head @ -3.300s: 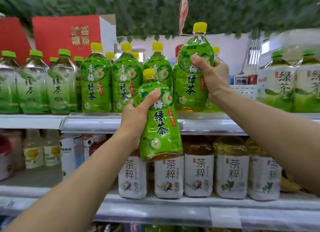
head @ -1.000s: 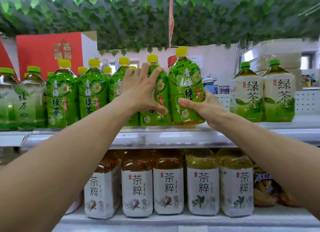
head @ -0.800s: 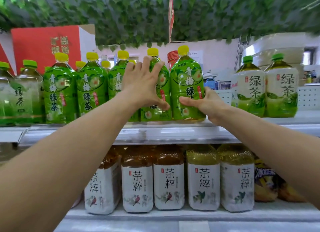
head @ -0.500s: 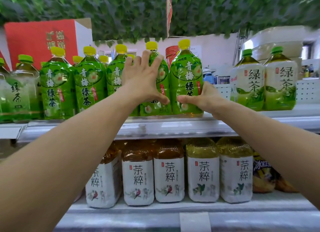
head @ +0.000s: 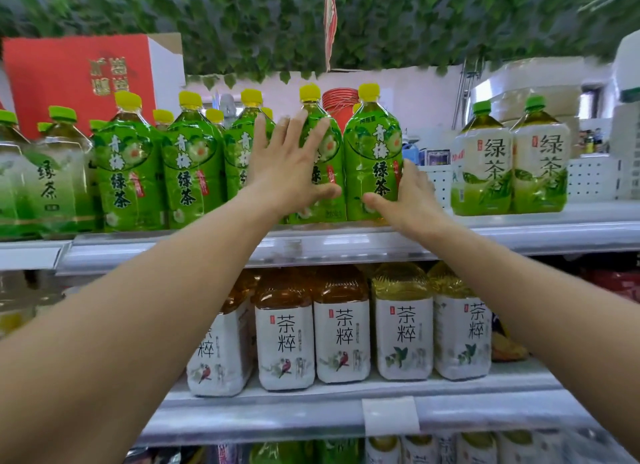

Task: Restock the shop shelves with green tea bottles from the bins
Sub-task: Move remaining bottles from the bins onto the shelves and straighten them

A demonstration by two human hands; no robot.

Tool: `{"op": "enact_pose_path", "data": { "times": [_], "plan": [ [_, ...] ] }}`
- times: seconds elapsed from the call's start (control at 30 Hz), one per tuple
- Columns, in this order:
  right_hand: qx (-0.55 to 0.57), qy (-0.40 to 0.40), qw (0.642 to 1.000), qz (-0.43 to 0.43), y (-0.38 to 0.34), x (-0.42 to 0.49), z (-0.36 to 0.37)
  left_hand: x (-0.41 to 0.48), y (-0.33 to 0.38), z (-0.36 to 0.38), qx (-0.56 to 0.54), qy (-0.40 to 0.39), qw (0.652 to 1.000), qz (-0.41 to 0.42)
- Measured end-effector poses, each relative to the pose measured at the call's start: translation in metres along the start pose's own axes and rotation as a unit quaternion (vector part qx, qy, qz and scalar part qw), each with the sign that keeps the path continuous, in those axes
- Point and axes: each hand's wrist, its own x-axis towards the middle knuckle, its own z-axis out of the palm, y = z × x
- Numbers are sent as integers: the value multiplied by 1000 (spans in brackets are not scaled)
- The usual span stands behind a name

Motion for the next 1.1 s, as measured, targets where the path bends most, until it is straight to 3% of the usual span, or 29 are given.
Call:
{"op": "enact_pose_path", "data": {
  "times": [0.23, 0.4, 0.63, 0.8, 0.93, 1.1],
  "plan": [
    [-118, 109, 973, -163, -24, -86, 16, -107, -26, 14, -133, 102, 986, 16],
    [-113, 125, 964, -204, -50, -158, 54, -194, -54, 20, -199, 85, 976, 4],
    [-108, 24, 979, -172, -83, -251, 143, -304, -112, 48, -259, -22, 965, 25],
    [-81, -64, 989, -104, -89, -326, 214, -393, -139, 86, -310, -136, 941, -6],
    [-31, -159, 987, -9, -81, -391, 264, -468, -158, 115, -354, -255, 896, -88],
    [-39, -286, 956, 57, -58, -454, 317, -564, -175, 150, -362, -381, 822, -220]
  ]
}}
